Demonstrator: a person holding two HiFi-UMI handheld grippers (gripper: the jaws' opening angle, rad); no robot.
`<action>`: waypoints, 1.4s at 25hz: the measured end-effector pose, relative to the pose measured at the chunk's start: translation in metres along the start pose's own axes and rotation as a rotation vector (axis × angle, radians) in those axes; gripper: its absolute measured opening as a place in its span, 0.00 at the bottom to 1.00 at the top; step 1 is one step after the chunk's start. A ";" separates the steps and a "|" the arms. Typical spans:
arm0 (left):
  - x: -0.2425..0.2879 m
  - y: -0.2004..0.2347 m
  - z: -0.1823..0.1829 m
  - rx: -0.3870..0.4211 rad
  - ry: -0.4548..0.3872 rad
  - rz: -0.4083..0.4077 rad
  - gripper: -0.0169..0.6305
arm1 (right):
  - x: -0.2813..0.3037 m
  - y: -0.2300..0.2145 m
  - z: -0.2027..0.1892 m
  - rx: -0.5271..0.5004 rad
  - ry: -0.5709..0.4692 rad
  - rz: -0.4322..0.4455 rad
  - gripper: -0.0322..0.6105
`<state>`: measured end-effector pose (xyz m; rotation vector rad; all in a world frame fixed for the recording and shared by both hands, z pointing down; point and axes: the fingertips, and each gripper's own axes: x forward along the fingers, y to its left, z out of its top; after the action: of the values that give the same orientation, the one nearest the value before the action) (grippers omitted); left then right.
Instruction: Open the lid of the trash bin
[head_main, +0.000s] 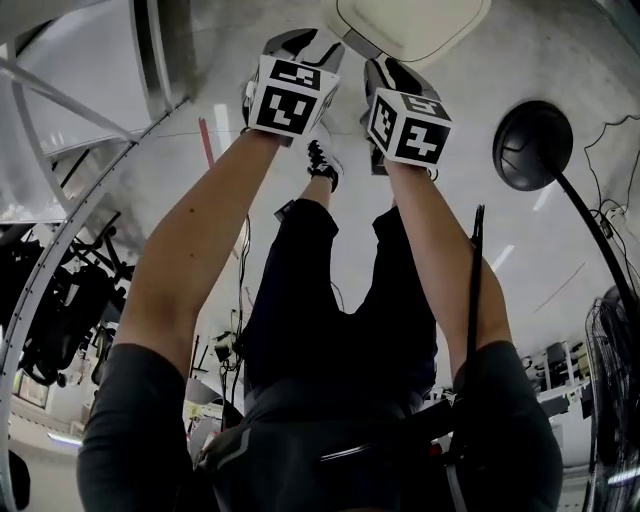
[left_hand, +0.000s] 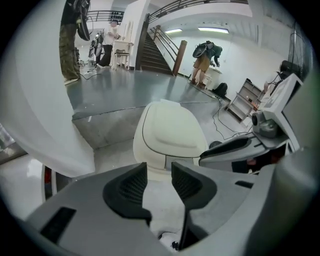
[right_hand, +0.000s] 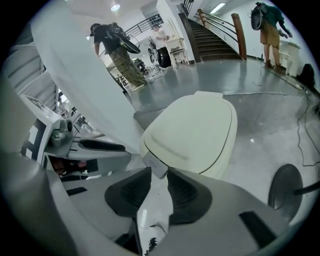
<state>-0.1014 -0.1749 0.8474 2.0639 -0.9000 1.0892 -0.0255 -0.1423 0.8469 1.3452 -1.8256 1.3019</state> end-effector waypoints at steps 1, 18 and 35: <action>0.002 0.000 0.000 0.005 0.003 -0.001 0.25 | 0.002 0.001 0.000 0.004 -0.005 0.007 0.23; 0.035 -0.027 0.000 0.024 0.049 -0.110 0.04 | 0.026 0.008 0.004 0.012 -0.039 0.025 0.11; 0.039 -0.028 -0.008 0.035 0.048 -0.107 0.04 | 0.029 0.007 -0.003 0.062 -0.099 0.068 0.09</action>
<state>-0.0659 -0.1636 0.8788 2.0800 -0.7431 1.0996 -0.0433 -0.1517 0.8692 1.4144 -1.9272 1.3591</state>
